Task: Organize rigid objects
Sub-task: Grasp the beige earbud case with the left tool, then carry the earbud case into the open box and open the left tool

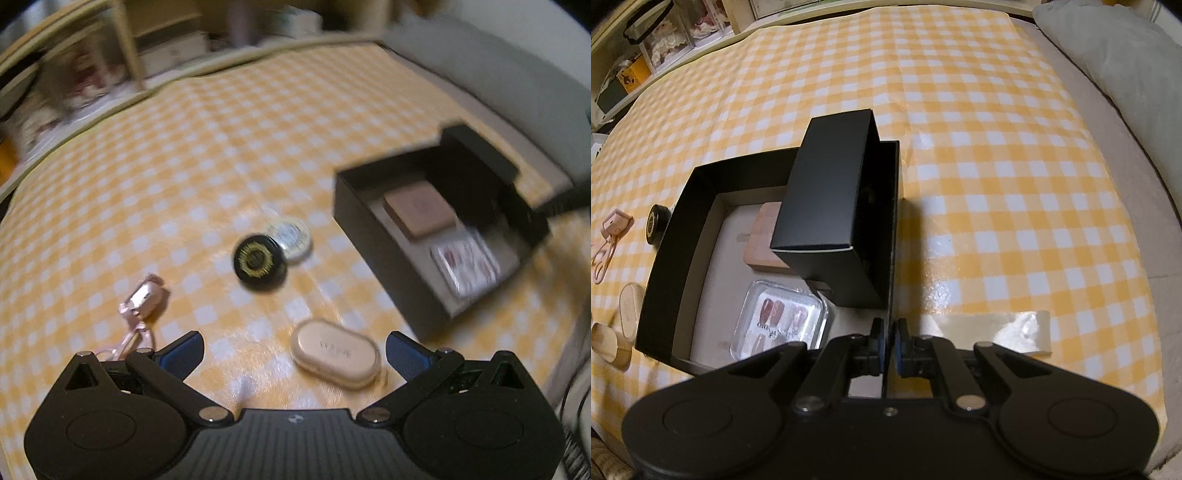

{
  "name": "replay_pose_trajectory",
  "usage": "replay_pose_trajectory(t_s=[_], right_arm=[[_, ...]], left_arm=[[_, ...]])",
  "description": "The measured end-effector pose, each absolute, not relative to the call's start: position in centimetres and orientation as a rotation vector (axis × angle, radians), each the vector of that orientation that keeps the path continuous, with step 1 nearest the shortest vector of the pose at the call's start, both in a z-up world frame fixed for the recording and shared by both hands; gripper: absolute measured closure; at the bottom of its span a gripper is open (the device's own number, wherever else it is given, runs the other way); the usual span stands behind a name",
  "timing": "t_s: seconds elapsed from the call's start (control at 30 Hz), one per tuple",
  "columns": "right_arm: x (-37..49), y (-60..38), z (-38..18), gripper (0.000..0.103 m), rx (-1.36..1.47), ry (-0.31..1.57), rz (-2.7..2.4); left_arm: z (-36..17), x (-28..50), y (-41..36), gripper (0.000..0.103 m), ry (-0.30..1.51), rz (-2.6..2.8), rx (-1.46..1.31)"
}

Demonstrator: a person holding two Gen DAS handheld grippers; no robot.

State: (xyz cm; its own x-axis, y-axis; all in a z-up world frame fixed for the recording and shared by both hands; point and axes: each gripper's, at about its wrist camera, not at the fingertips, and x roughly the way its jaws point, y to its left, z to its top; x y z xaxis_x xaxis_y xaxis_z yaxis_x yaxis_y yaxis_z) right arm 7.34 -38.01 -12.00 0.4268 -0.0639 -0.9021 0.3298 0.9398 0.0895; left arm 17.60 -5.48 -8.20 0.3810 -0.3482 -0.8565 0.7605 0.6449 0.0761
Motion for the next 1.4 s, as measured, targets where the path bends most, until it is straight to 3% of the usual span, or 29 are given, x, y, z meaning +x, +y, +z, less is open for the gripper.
replay_pose_trajectory(t_s=[0.23,0.43,0.5,0.77,0.9,1.13,1.4], right_arm=[[7.5,-39.4,-11.8,0.096,0.334,1.104,-0.269],[7.5,-39.2,-11.6,0.096,0.329,1.101,-0.275],[7.5,-39.1,-11.7,0.096,0.330,1.101,-0.277],[7.7,-38.7,-11.9,0.096,0.316,1.108,-0.279],[7.9,-38.7,-12.0,0.096,0.311,1.111,-0.279],[8.1,-38.7,-12.2,0.096,0.304,1.119,-0.277],[8.3,-38.9,-12.5,0.096,0.300,1.119,-0.274]], left_arm=[[-10.8,17.0,-6.4,0.000,0.880,-0.800,0.689],[-10.6,16.9,-7.1,0.002,0.835,-0.887,0.666],[-11.0,16.8,-7.5,0.009,0.838,-0.901,0.675],[-13.3,17.7,-8.1,0.017,0.922,-0.922,0.665],[-13.6,18.1,-8.2,0.027,0.960,-0.931,0.614],[-13.0,18.0,-8.1,0.027,0.946,-0.904,0.601],[-8.8,19.0,-6.9,0.027,0.863,-0.880,0.371]])
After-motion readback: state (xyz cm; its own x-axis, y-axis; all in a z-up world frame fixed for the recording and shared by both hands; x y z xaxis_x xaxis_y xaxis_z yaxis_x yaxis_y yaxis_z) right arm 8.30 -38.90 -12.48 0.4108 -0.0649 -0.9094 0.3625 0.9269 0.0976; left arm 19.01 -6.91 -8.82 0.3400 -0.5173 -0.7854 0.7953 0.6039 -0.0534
